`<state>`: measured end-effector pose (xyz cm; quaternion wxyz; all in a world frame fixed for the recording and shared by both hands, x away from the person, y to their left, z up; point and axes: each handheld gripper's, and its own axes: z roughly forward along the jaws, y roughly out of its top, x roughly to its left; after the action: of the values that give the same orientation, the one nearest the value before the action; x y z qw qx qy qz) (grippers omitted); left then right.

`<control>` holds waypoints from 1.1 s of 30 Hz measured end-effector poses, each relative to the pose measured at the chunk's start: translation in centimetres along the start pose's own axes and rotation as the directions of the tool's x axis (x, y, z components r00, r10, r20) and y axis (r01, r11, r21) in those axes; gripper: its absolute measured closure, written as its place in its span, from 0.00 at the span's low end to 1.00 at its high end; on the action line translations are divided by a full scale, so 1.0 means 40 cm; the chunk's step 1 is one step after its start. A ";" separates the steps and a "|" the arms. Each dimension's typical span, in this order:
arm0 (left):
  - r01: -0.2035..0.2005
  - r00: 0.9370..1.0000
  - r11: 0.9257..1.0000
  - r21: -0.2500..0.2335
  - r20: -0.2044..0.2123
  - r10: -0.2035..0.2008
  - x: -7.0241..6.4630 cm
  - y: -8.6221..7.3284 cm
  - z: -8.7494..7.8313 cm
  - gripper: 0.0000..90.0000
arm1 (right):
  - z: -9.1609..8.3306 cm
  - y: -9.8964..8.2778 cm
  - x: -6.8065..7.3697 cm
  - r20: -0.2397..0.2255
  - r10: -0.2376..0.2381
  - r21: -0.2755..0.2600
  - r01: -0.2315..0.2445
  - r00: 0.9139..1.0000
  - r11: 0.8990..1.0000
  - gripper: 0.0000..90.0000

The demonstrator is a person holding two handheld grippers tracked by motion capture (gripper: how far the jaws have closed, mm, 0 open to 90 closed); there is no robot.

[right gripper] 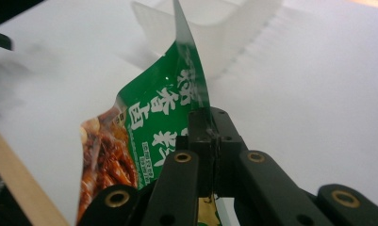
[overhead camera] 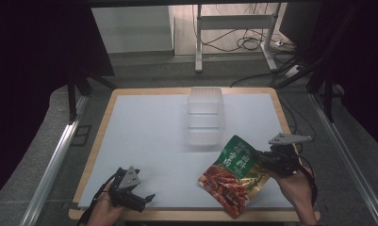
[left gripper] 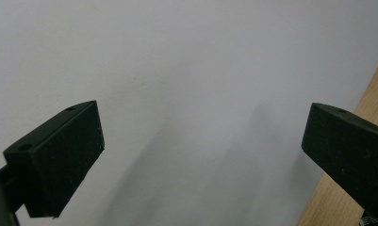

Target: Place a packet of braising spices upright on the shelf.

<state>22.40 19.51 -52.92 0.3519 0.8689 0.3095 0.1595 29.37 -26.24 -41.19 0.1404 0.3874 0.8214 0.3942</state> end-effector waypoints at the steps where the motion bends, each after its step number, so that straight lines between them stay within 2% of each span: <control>1: 0.000 1.000 1.000 0.000 0.000 0.000 0.000 0.000 0.000 0.00 | 0.000 0.000 0.000 0.000 0.000 0.000 0.000 1.000 1.000 0.98; 5: 0.001 1.000 1.000 -0.002 -0.001 -0.001 0.000 0.000 0.000 0.00 | 0.001 0.039 0.035 -0.043 -0.036 -0.008 0.035 0.998 0.999 0.98; 10: 0.001 1.000 1.000 -0.004 0.000 -0.001 0.000 0.000 -0.001 0.00 | 0.006 0.073 0.062 -0.080 -0.075 -0.006 0.075 0.994 0.997 0.98; 13: 0.001 1.000 1.000 -0.003 0.001 -0.001 0.000 0.000 -0.001 0.00 | 0.012 0.106 0.094 -0.112 -0.109 -0.006 0.109 0.988 0.994 0.97; 14: 0.001 1.000 1.000 -0.002 0.002 -0.001 0.000 0.000 -0.001 0.00 | 0.012 0.106 0.094 -0.112 -0.109 -0.006 0.109 0.988 0.994 0.97; 20: 0.001 1.000 1.000 -0.007 0.001 -0.001 0.001 0.000 -0.004 0.00 | 0.019 0.149 0.138 -0.147 -0.164 -0.020 0.163 0.976 0.986 0.97; 24: 0.010 1.000 1.000 -0.024 0.002 -0.010 0.003 0.001 -0.008 0.00 | 0.019 0.171 0.154 -0.172 -0.180 -0.043 0.175 0.969 0.984 0.98; 25: 0.012 1.000 1.000 -0.025 0.002 -0.011 0.004 0.001 -0.009 0.00 | 0.019 0.183 0.162 -0.192 -0.184 -0.059 0.176 0.964 0.983 0.98; 27: 0.013 1.000 1.000 -0.026 0.002 -0.013 0.004 0.001 -0.009 0.00 | 0.019 0.188 0.165 -0.197 -0.187 -0.063 0.177 0.962 0.982 0.98; 28: 0.013 1.000 1.000 -0.025 0.003 -0.013 0.004 0.000 -0.008 0.00 | 0.021 0.202 0.173 -0.211 -0.193 -0.074 0.182 0.958 0.981 0.98; 33: 0.005 1.000 1.000 -0.021 0.002 -0.005 0.005 0.001 -0.009 0.00 | 0.031 0.226 0.187 -0.240 -0.202 -0.095 0.185 0.949 0.978 0.98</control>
<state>22.37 19.80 -52.62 0.3617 0.8644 0.3098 0.1612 29.84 -16.47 -34.61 0.0882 0.2474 0.8520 0.4528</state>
